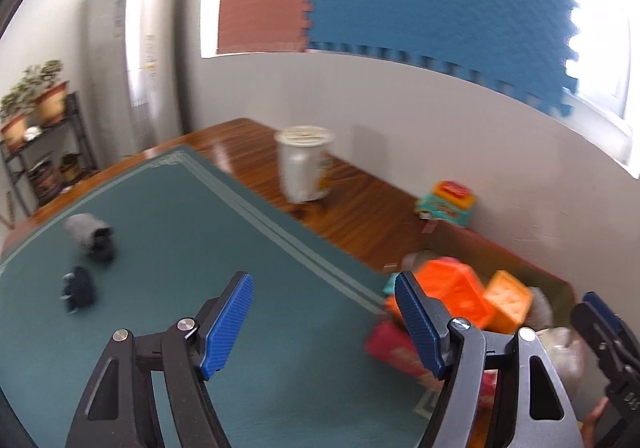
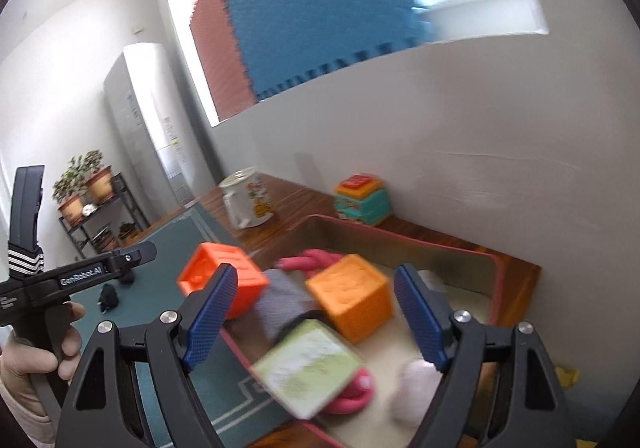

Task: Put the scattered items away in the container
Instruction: 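Move both open tools back toward the two remaining socks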

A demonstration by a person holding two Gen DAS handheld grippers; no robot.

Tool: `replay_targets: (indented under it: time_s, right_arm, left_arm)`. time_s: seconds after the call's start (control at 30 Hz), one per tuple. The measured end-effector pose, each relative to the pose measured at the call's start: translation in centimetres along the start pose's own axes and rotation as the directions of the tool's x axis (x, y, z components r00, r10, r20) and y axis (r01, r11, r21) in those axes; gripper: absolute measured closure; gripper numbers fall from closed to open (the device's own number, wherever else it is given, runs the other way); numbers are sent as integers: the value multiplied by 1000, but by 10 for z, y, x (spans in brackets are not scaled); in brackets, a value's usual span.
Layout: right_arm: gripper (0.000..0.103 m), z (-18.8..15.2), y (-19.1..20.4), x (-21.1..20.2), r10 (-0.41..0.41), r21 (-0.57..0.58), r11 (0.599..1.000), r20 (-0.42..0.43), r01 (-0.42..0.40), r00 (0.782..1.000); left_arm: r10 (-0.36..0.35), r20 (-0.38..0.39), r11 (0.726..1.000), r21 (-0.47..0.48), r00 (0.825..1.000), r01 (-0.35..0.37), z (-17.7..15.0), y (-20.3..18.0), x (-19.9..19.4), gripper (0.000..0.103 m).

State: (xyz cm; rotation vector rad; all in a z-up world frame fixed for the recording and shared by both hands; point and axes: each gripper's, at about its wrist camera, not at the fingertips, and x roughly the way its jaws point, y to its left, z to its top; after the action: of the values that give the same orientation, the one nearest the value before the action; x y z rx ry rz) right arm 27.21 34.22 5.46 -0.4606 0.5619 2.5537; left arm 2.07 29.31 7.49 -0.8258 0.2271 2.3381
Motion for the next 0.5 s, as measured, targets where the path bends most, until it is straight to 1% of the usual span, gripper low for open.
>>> replay_targets:
  time_s: [0.13, 0.27, 0.5]
  right_arm:
    - [20, 0, 33, 8, 55, -48, 997, -16, -55, 998]
    - [20, -3, 72, 20, 117, -93, 988, -46, -121, 992]
    - [20, -13, 140, 45, 211, -150, 962, -121, -228, 970]
  left_arm:
    - [80, 1, 996, -37, 997, -80, -8, 40, -10, 28]
    - [137, -11, 987, -88, 991, -137, -16, 82, -19, 28]
    - [194, -16, 964, -182, 981, -194, -29, 148, -39, 28]
